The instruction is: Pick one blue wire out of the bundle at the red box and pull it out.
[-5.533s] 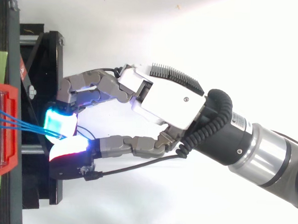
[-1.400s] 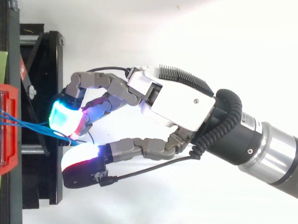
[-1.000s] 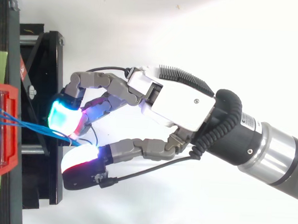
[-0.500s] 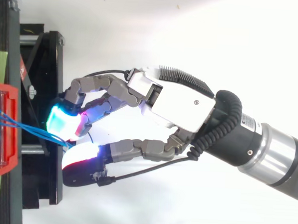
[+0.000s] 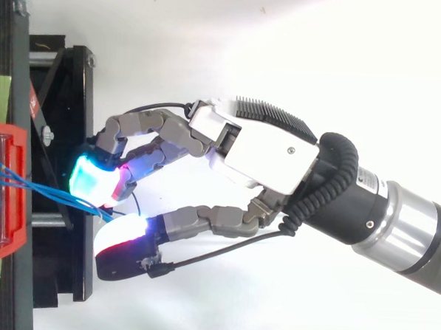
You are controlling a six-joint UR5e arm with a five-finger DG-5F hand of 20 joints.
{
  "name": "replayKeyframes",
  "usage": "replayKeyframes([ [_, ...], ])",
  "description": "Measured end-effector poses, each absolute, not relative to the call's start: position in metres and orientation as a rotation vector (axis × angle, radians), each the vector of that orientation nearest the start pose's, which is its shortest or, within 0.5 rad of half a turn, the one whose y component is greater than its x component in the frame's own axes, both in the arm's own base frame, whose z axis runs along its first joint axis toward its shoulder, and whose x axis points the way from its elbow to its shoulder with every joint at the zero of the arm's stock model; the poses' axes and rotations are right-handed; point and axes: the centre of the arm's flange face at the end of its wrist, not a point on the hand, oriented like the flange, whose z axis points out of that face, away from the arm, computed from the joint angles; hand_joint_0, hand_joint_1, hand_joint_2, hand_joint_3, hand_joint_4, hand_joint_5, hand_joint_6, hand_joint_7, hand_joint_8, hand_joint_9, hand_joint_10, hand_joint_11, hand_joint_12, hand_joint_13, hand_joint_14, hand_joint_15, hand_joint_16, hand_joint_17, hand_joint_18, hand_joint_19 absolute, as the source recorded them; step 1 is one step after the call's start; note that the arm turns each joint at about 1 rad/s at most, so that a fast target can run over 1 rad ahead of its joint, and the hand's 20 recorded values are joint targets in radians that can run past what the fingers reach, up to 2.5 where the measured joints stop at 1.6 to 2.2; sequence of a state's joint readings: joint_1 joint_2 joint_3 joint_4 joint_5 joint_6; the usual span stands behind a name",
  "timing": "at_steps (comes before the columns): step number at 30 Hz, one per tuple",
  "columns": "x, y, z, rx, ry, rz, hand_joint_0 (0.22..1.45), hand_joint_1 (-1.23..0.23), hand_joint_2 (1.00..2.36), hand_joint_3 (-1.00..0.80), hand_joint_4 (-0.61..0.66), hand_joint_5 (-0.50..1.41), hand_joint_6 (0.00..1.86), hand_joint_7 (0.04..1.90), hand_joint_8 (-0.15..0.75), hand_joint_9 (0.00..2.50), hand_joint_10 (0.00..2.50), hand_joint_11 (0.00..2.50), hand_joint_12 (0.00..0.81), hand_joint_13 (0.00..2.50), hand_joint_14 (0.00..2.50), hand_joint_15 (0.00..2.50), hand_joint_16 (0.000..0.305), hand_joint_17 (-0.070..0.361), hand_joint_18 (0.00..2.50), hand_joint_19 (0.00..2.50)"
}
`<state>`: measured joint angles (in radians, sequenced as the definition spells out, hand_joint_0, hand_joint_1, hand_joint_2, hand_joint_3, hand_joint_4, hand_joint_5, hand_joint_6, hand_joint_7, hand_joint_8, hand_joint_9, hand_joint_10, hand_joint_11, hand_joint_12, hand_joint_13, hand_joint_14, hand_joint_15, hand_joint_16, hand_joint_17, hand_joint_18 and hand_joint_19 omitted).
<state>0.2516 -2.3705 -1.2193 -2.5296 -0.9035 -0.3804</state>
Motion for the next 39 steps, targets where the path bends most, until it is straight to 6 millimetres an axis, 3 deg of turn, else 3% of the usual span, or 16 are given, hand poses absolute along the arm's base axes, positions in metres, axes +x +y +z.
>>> replayKeyframes([
  [14, 0.776, -0.003, 0.201, 1.123, 0.977, 0.703, 0.53, -0.88, 1.00, -0.50, 0.23, -0.17, 0.81, 0.88, 0.309, 1.00, 0.02, 0.54, 0.395, 0.90, 0.02, 0.41, 0.052, 0.117, 0.80, 0.60],
  [17, 0.776, -0.003, 0.193, 1.124, 0.984, 0.700, 0.53, -0.87, 1.00, -0.50, 0.22, -0.17, 0.80, 0.87, 0.311, 1.00, 0.02, 0.54, 0.393, 0.90, 0.02, 0.40, 0.052, 0.117, 0.81, 0.60],
  [21, 0.779, -0.001, 0.187, 1.122, 0.971, 0.711, 0.53, -0.86, 1.00, -0.50, 0.23, -0.16, 0.80, 0.90, 0.313, 1.02, 0.02, 0.55, 0.391, 0.90, 0.02, 0.41, 0.052, 0.117, 0.81, 0.60],
  [32, 0.784, -0.004, 0.194, 1.123, 0.948, 0.725, 0.54, -0.70, 1.00, -0.49, 0.22, -0.13, 0.73, 1.00, 0.318, 1.08, 0.02, 0.53, 0.390, 0.93, 0.01, 0.42, 0.052, 0.116, 0.81, 0.63],
  [39, 0.785, -0.006, 0.194, 1.124, 0.944, 0.724, 0.60, -0.69, 1.01, -0.38, 0.21, -0.11, 0.68, 1.07, 0.307, 1.09, 0.02, 0.53, 0.383, 0.93, 0.02, 0.43, 0.050, 0.112, 0.79, 0.63],
])
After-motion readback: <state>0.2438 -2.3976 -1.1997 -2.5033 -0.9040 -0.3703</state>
